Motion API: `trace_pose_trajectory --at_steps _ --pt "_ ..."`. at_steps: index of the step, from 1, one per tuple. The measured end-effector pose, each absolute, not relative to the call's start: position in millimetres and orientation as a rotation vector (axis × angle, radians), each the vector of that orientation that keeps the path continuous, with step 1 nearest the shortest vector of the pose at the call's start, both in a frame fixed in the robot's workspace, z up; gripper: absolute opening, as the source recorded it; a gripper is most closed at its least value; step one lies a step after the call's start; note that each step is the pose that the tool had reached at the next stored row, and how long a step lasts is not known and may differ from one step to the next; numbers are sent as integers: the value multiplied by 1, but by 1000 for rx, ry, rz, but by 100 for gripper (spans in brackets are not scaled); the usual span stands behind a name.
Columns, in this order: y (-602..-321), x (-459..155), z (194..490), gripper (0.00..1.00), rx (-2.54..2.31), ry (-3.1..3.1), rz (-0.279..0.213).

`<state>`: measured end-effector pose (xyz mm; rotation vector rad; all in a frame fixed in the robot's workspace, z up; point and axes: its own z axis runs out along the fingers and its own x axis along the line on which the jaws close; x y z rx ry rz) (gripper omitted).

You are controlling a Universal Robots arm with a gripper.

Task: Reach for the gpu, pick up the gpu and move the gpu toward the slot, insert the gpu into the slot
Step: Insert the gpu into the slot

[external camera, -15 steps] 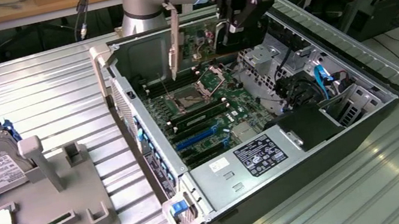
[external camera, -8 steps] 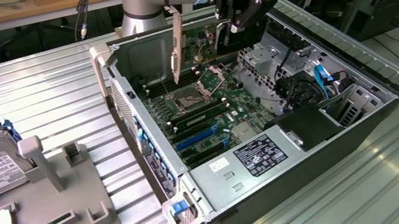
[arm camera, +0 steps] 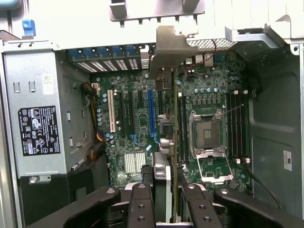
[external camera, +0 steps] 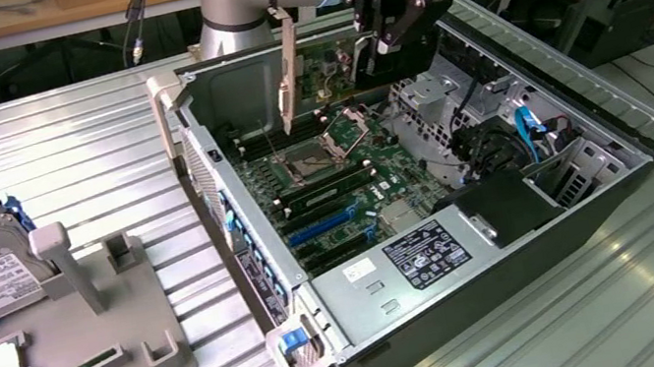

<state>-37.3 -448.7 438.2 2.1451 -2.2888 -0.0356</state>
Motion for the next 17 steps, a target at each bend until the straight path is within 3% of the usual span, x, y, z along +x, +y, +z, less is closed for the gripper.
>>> trace_pose_trajectory --at_steps 9,11,17 --pt "-449 -37 438 28 2146 -2290 -34" --pt "-448 -39 437 28 2156 -2300 -7" --pt "-447 -41 427 28 2162 -2299 -2"
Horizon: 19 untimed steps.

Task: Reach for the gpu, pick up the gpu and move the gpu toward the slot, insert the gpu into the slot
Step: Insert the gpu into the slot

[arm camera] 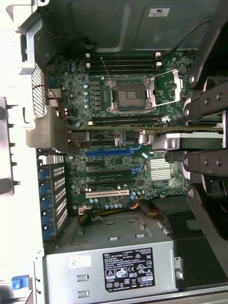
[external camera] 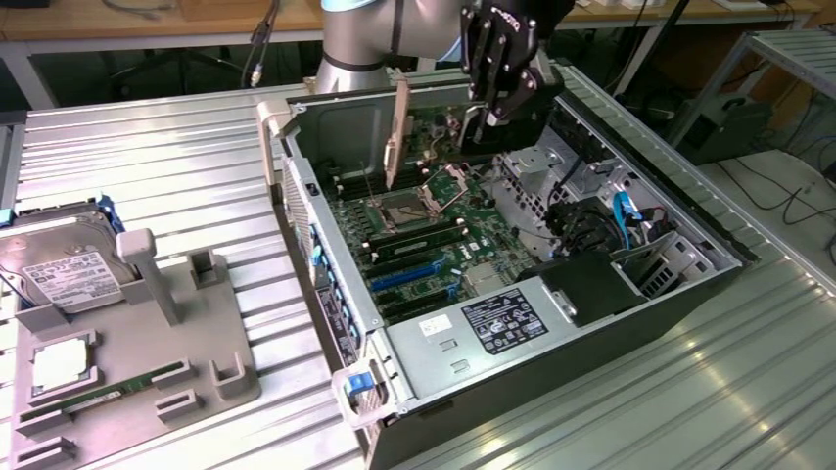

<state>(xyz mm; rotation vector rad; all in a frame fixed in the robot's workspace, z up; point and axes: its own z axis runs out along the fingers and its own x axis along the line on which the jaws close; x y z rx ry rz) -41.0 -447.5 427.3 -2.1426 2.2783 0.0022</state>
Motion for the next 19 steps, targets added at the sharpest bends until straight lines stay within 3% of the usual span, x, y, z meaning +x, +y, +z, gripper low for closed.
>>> trace_pose_trajectory --at_steps 19 --pt "-444 -56 396 28 -2213 2206 7"
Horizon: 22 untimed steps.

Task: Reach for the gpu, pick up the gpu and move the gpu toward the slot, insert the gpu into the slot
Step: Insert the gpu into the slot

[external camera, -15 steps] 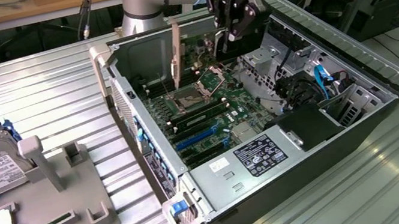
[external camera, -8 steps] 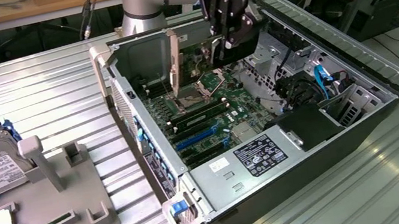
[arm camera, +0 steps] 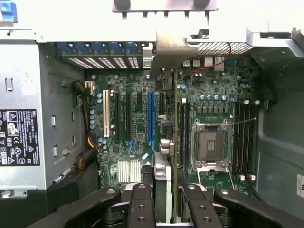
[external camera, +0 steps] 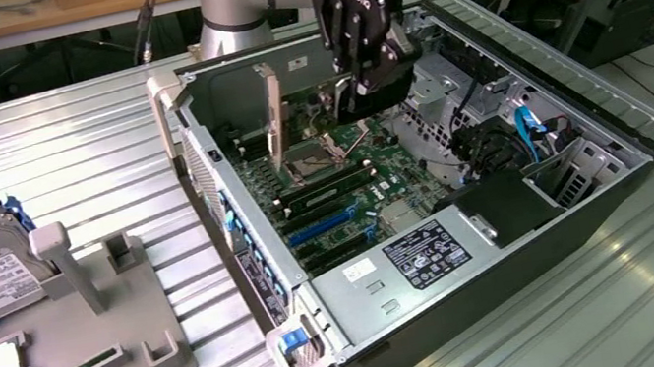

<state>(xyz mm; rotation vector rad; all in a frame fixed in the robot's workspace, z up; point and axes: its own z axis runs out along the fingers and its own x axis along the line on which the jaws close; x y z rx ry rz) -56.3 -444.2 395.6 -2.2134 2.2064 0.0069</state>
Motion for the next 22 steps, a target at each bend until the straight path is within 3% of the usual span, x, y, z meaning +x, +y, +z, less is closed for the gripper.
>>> trace_pose_trajectory --at_steps 22 --pt "-446 -72 359 28 -2168 2252 6"
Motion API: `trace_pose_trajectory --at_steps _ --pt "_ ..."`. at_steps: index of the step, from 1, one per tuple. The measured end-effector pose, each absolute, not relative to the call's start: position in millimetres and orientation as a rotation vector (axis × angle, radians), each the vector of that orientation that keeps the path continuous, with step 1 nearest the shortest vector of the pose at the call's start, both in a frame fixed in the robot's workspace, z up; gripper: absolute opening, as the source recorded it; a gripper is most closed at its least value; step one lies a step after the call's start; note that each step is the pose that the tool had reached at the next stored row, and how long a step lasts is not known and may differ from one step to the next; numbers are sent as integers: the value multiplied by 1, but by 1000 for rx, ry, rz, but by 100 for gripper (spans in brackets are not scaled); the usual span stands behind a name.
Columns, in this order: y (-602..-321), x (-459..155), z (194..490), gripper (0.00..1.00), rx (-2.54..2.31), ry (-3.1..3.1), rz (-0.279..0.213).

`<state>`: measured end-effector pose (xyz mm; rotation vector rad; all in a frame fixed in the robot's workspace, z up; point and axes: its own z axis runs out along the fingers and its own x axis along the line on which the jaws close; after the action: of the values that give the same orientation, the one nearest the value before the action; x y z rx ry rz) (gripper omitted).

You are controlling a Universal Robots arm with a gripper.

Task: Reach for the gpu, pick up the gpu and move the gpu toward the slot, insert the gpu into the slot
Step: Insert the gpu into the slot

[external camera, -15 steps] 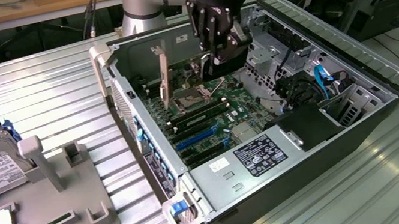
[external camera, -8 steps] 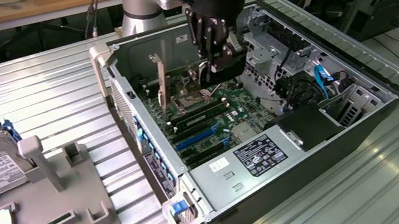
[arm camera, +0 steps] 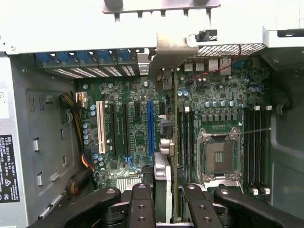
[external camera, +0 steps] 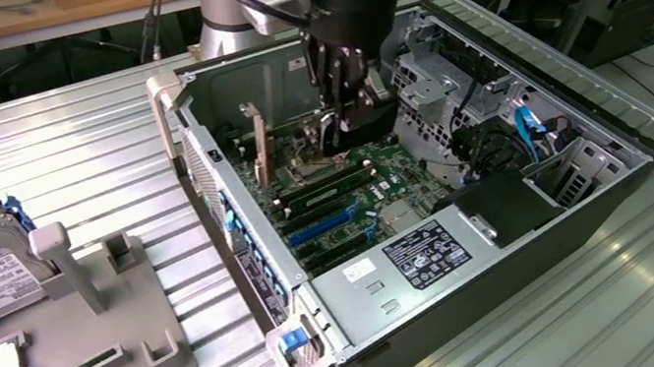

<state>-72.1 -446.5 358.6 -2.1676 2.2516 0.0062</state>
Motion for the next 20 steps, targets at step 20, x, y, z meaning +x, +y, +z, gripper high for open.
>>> trace_pose_trajectory --at_steps 20 --pt "-452 -82 323 28 -2167 2252 6"
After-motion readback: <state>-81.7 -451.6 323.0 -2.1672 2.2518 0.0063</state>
